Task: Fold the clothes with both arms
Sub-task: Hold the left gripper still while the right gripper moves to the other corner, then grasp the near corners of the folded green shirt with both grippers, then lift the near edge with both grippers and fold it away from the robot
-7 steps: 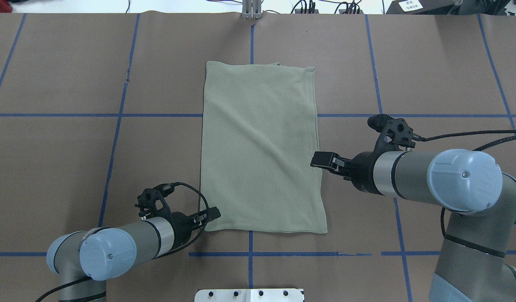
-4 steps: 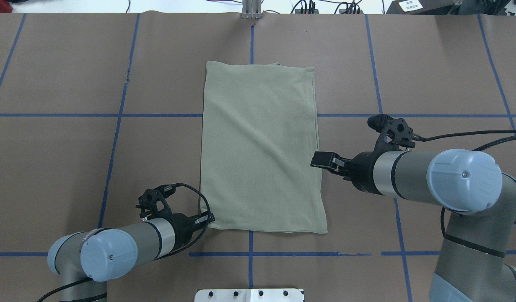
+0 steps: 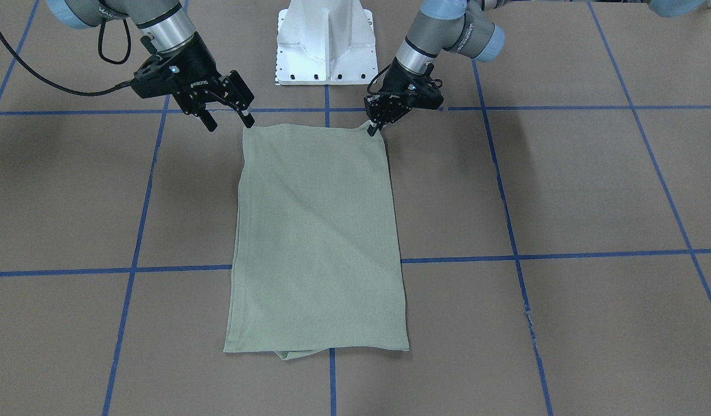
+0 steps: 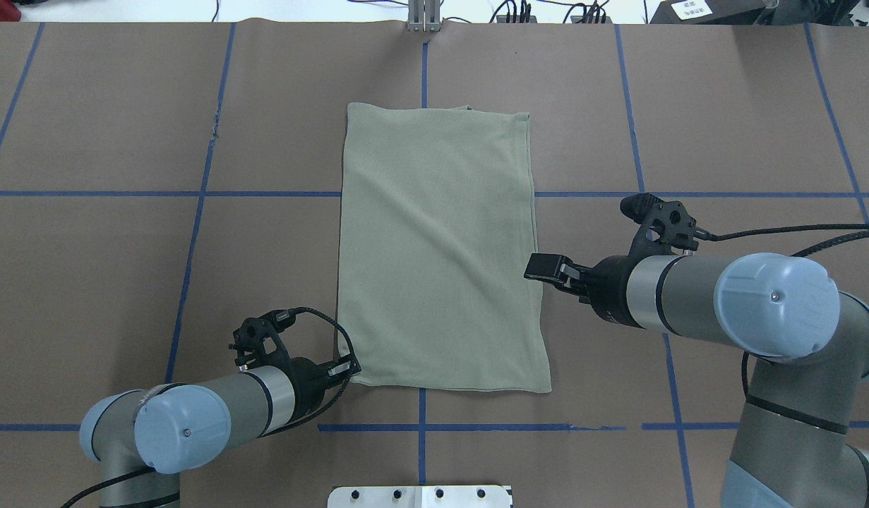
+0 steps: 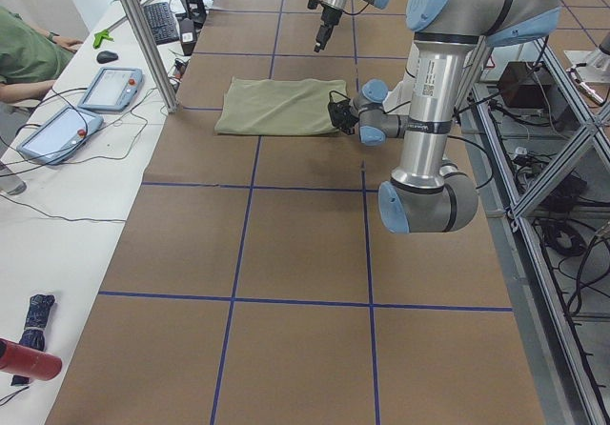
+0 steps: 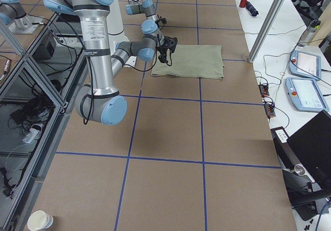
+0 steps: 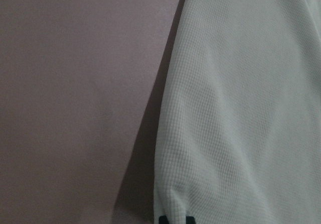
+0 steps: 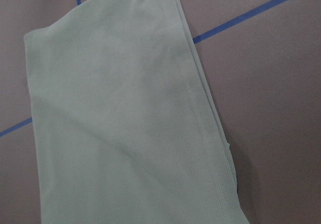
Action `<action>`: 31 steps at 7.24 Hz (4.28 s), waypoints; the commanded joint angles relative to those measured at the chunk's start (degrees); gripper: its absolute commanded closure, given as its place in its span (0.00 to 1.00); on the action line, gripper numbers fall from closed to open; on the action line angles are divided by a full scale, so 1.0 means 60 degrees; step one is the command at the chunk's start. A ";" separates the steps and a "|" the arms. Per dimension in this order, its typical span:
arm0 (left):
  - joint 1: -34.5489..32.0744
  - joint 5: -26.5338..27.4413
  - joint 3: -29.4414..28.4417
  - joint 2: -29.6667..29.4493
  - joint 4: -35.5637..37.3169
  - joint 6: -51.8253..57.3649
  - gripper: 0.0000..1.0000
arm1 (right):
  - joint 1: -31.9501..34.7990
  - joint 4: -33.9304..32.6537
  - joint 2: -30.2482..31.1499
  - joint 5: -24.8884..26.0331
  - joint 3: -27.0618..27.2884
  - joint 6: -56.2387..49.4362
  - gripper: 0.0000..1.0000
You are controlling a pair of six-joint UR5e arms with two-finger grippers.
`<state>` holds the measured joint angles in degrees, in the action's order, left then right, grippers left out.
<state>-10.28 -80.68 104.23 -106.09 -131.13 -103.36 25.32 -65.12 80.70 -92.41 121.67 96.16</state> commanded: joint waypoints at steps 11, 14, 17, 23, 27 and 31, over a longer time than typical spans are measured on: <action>-0.0001 -0.0014 0.0162 -0.0088 0.0000 0.0000 1.00 | -0.2375 -0.3238 -0.2316 0.1998 -0.2378 0.4218 0.23; -0.0001 -0.0029 0.0162 -0.0088 0.0000 0.0000 1.00 | -0.2477 -0.3238 -0.2331 0.1998 -0.2364 0.4232 0.24; 0.0014 -0.0014 0.0162 -0.0088 0.0000 0.0000 1.00 | -0.2478 -0.3253 -0.2346 0.1998 -0.2335 0.4233 1.00; -0.0103 -0.0758 0.3151 0.0189 0.2300 0.0614 1.00 | -0.2403 -0.5645 -0.2317 0.1881 0.0773 0.4130 1.00; -0.0103 -0.1450 0.4779 0.0030 0.4454 0.0876 1.00 | -0.2581 -0.7208 -0.2697 0.1734 0.1828 0.3912 1.00; -0.2294 -0.1523 0.2249 -0.1535 0.4367 0.2983 1.00 | -0.1235 -0.6685 -0.3473 0.1734 -0.0031 0.2462 1.00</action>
<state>-19.52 -89.64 122.82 -112.56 -104.47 -89.18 15.75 -107.18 61.07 -81.96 124.90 112.88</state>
